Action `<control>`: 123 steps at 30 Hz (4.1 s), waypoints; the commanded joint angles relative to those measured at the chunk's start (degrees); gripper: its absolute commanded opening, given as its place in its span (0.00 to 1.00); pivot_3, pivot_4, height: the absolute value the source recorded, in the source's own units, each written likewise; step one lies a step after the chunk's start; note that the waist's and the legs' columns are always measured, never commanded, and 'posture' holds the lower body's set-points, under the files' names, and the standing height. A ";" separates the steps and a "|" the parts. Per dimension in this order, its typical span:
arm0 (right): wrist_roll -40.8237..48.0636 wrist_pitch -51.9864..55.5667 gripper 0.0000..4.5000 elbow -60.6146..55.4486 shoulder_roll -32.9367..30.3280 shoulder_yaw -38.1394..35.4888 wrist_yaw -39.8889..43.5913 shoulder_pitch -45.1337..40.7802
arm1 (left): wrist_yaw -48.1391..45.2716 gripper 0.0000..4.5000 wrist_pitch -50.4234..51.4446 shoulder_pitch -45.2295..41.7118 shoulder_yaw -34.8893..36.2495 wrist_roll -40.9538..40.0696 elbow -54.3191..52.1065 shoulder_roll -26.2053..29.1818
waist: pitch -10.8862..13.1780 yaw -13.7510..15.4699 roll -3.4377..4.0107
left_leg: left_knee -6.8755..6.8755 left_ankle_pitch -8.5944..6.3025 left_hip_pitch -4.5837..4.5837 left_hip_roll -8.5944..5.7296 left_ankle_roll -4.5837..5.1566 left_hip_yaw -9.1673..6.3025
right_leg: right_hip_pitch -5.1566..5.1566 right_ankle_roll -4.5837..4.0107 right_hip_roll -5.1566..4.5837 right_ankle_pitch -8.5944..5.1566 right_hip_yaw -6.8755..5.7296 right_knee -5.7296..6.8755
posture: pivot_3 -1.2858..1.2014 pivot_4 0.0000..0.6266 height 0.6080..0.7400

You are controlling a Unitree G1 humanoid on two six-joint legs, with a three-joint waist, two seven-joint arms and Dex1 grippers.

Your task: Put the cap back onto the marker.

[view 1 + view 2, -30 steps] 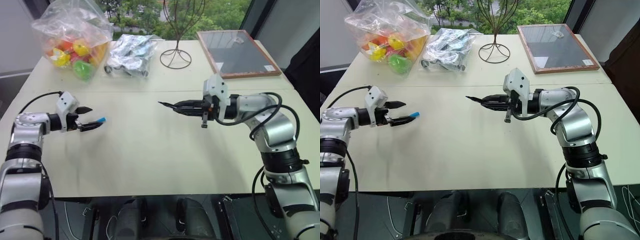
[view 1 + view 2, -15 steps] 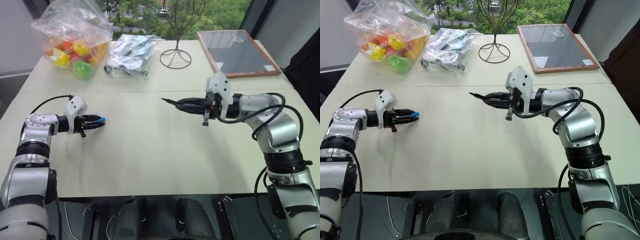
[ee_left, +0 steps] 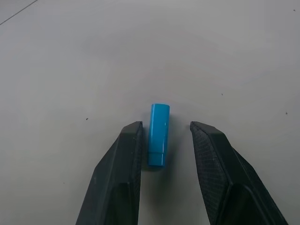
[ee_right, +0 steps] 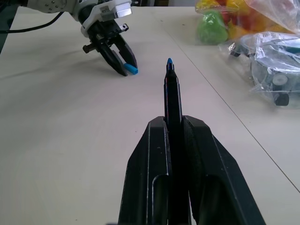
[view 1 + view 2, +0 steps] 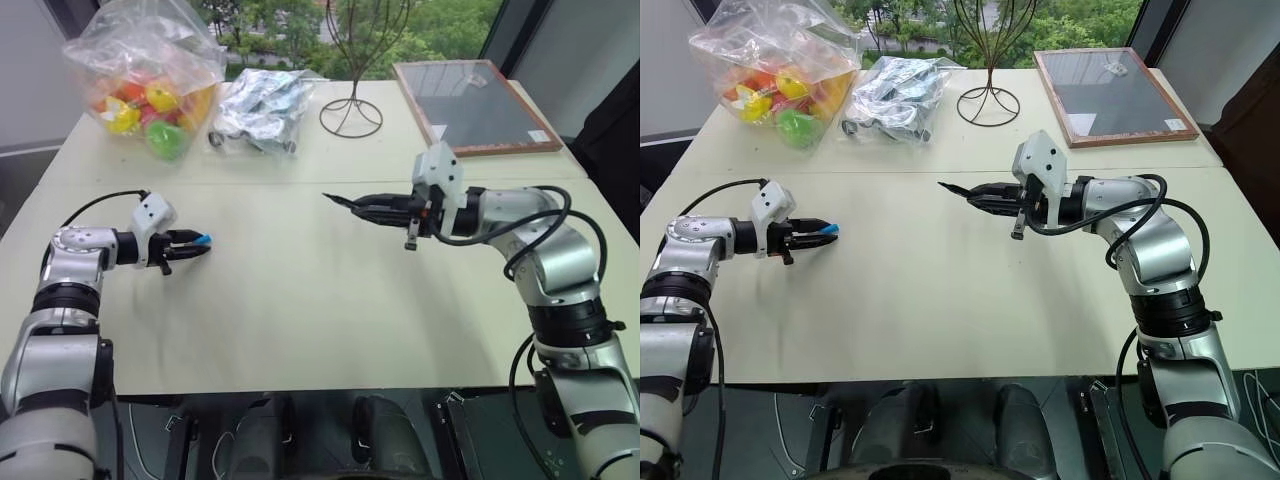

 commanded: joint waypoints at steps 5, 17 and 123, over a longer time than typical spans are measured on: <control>0.30 -1.37 0.00 -0.49 -1.11 -1.50 -0.19 -0.55 | -0.61 0.01 0.54 0.59 -0.33 1.11 0.97 0.62 | 0.00 0.01 0.00 | 0.00 0.00 0.00 0.00 0.01 0.00 | 0.00 0.00 0.00 0.00 0.00 0.00 | 0.52 0.24 1.00; -0.96 -3.98 0.00 1.92 -3.30 -0.64 1.60 -1.04 | -0.95 0.01 -0.69 -1.15 0.19 0.56 -1.62 0.61 | 0.00 0.00 0.00 | 0.00 -0.01 0.01 0.00 0.01 0.00 | 0.00 0.00 0.00 0.00 0.00 0.00 | 0.52 0.24 1.00; -16.75 -29.07 0.00 26.94 5.56 9.18 15.68 -21.14 | -5.46 0.01 13.77 -9.63 -10.09 -5.78 -41.26 -13.89 | 0.06 -0.01 -0.05 | 0.10 0.18 -0.04 -0.01 -0.27 0.03 | -0.04 0.03 0.00 -0.02 0.03 0.14 | 0.52 0.24 1.00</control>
